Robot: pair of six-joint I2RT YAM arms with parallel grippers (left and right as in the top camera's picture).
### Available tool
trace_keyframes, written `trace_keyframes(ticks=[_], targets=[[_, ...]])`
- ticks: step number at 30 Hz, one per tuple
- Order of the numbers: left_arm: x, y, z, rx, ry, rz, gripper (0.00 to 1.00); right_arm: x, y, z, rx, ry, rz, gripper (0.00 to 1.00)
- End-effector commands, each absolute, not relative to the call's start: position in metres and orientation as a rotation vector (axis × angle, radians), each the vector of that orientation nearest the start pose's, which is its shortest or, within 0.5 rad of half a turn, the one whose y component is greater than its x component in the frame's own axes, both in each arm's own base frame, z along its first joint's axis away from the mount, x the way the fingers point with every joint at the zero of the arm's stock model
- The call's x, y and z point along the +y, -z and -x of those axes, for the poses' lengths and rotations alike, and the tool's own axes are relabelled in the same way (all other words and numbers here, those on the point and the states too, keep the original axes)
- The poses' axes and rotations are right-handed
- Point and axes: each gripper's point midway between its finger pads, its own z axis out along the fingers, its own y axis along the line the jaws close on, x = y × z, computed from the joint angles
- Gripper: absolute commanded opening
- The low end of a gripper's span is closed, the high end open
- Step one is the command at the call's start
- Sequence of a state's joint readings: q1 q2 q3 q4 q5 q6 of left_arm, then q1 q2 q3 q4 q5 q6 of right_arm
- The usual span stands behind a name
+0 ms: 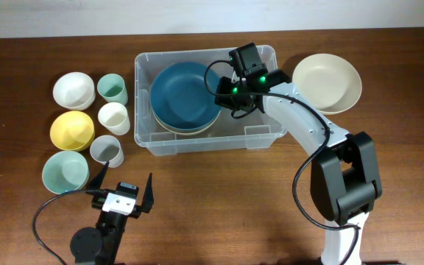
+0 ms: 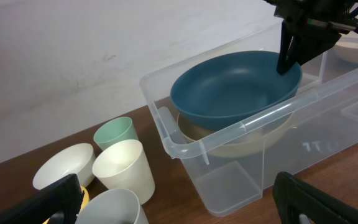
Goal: Pack container
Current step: 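Lower the teal bowl onto the cream bowl and open the right gripper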
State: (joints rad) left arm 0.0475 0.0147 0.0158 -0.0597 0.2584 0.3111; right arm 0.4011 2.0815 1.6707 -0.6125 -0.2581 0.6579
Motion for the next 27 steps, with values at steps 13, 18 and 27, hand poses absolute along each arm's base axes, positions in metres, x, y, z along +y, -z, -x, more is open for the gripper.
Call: trace_keyframes(ticks=[13, 18, 27], targets=[[-0.033, -0.161, -0.242, 1.580, -0.049, -0.406, 1.00, 0.260, -0.102, -0.462, 2.688, -0.700, -0.205, 0.05], [-0.033, -0.161, -0.242, 1.580, -0.049, -0.406, 1.00, 0.260, -0.102, -0.463, 2.687, -0.700, -0.205, 0.05], [-0.033, -0.161, -0.242, 1.580, -0.049, -0.406, 1.00, 0.256, -0.101, -0.465, 2.681, -0.668, -0.216, 0.05]])
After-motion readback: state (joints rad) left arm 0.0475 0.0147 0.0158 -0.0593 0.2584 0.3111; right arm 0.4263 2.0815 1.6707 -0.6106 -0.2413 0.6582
